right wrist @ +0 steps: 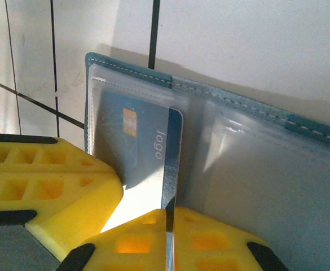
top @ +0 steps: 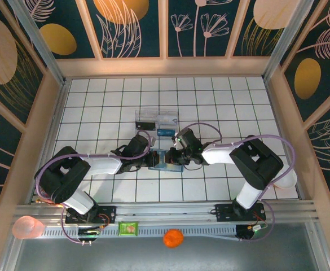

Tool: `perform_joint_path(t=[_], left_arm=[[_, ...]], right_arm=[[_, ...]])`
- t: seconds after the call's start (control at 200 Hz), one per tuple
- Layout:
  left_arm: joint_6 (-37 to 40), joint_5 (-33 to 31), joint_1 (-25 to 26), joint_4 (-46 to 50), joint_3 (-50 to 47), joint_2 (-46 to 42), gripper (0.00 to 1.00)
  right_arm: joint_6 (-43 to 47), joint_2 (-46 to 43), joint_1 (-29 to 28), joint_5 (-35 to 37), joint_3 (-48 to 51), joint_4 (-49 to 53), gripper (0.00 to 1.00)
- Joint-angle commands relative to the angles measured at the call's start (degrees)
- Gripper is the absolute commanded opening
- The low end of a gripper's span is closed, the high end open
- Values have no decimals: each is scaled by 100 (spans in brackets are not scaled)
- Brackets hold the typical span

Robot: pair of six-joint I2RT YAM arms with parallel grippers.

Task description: Take the credit cards out of the card holder

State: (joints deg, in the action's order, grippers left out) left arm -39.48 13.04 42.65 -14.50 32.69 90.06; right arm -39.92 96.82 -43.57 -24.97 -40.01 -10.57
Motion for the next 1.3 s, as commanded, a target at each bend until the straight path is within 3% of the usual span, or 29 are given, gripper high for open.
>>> perform_joint_path(t=[0.0,0.035,0.52,0.646,0.736,0.806,1.291], left_arm=[[-63,-108,-11,290,-122,73,5],[-53,-107,-8,290,-123,65,5],[-61,-183,-69,305,-196,-71,4],[-40,-184,-72,307,-153,-66,5],[-11,-187,-73,316,-131,-3,4],[-9,-215,-75,334,-122,44,3],[8,-212,-108,356,-147,156,0]], right_arm=[[-29,127,9,-25,0,2,3],[-44,114,9,-21,19,-15,0],[-57,-669,51,931,265,756,0],[52,-731,43,803,223,692,0],[140,-847,46,699,230,530,20],[225,-881,106,582,192,525,26],[436,-320,259,71,-30,399,28]])
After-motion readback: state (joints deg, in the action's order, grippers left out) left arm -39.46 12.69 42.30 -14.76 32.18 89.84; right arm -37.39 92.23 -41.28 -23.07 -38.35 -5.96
